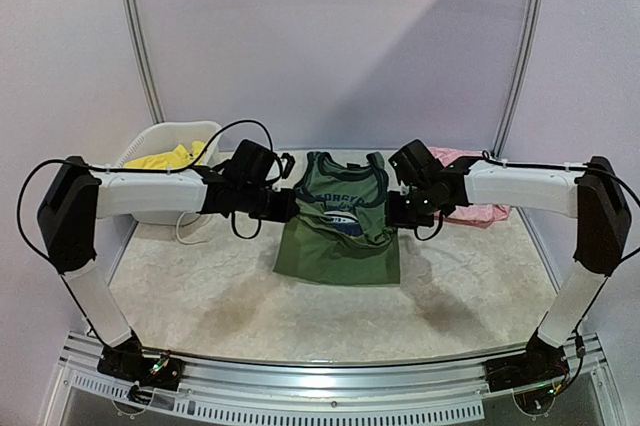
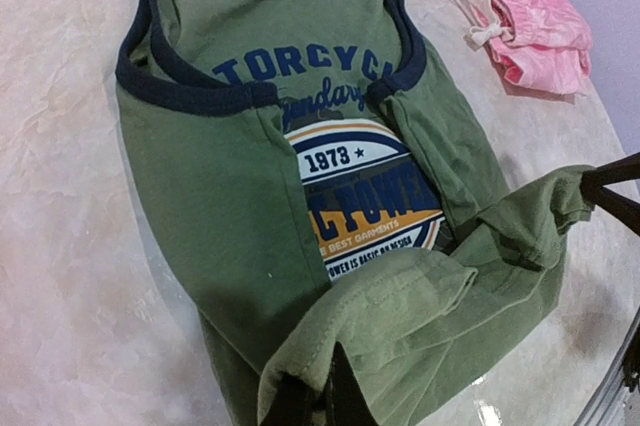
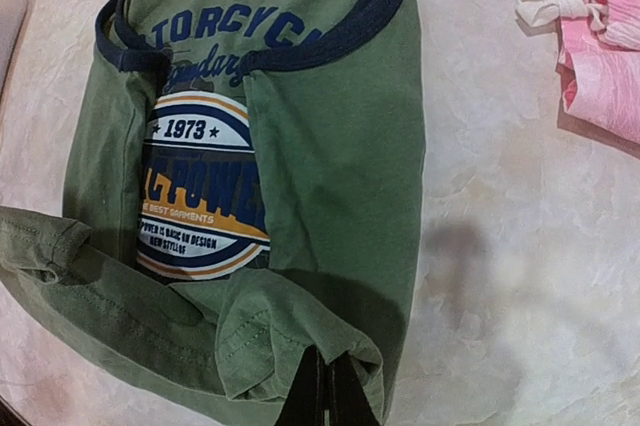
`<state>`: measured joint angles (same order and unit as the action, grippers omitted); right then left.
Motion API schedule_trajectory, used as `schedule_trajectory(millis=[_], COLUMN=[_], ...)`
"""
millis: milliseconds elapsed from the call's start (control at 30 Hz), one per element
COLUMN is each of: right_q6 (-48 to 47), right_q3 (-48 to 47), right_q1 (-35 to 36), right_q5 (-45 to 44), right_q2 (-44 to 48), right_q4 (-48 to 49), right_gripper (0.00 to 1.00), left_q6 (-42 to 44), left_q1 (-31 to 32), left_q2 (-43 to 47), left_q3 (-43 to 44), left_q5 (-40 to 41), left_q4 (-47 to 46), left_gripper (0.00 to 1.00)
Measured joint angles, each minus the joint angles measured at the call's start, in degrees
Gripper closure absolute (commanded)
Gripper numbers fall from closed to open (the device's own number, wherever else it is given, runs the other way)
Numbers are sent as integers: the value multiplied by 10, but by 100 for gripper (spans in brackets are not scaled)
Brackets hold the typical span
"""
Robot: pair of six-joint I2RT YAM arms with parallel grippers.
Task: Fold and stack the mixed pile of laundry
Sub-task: Fold the rectangle-folded tank top at the center of the board.
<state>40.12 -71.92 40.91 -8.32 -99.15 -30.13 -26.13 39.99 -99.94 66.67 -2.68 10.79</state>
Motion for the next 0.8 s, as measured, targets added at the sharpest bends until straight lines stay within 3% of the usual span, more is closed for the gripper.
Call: schedule_trajectory(millis=[800], right_q6=[-45], right_q3=[-51], right_q1=[-71], right_q5=[70], right_q2=[-107], right_q4=[37], right_gripper=[100], left_q6=[30], left_q1=[-46], left_q2=[-118], left_q3=[71], left_q5=[3], left_q4=[-6], left_gripper=[100])
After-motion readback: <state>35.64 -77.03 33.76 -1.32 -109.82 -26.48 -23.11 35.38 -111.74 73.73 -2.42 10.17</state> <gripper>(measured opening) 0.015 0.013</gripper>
